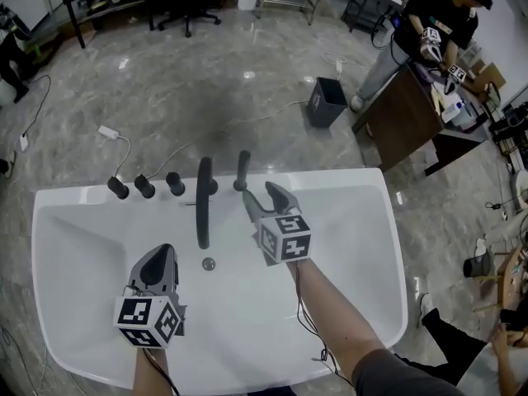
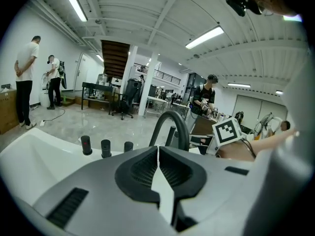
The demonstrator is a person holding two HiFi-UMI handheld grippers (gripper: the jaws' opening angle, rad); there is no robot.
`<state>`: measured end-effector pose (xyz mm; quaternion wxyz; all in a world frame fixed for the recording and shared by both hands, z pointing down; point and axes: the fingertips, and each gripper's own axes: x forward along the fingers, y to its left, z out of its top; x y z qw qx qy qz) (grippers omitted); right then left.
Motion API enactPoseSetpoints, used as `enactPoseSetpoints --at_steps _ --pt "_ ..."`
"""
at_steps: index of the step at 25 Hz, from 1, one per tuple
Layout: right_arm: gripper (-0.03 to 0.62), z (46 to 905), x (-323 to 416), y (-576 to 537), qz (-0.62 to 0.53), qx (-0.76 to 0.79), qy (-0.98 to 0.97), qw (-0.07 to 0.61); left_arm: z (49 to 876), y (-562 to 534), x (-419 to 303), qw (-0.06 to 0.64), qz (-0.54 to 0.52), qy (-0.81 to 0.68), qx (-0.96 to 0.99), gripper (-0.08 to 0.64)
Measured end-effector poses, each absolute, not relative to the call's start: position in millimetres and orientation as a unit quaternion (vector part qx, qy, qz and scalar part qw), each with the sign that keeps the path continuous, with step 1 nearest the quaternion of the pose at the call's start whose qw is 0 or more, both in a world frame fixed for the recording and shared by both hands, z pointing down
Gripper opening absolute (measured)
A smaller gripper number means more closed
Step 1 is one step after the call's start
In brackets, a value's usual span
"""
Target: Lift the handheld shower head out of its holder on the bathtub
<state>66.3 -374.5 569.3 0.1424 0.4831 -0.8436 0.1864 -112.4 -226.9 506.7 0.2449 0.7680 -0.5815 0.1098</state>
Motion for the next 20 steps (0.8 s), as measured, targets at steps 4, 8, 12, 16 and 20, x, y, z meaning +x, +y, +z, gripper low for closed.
enactPoseSetpoints --at_steps 4,8,12,16,20 --pt "0.218 579 59 -397 0.178 0.49 -0.841 0.144 512 -234 -118 0.243 0.113 -0.581 0.769 0.021" --pt "0.218 591 52 -411 0.165 0.49 -0.841 0.157 519 -242 -119 0.25 0.106 -0.581 0.767 0.021" --pt "0.218 598 49 -427 0.161 0.496 -0.839 0.156 526 -251 -120 0.247 0.106 -0.581 0.769 0.021" --pt "0.218 605 45 -438 0.15 0.492 -0.84 0.172 530 -259 -120 0.247 0.104 -0.58 0.769 0.021" --pt "0.218 613 42 -446 0.15 0.494 -0.839 0.173 532 -262 -121 0.247 0.102 -0.579 0.77 0.021"
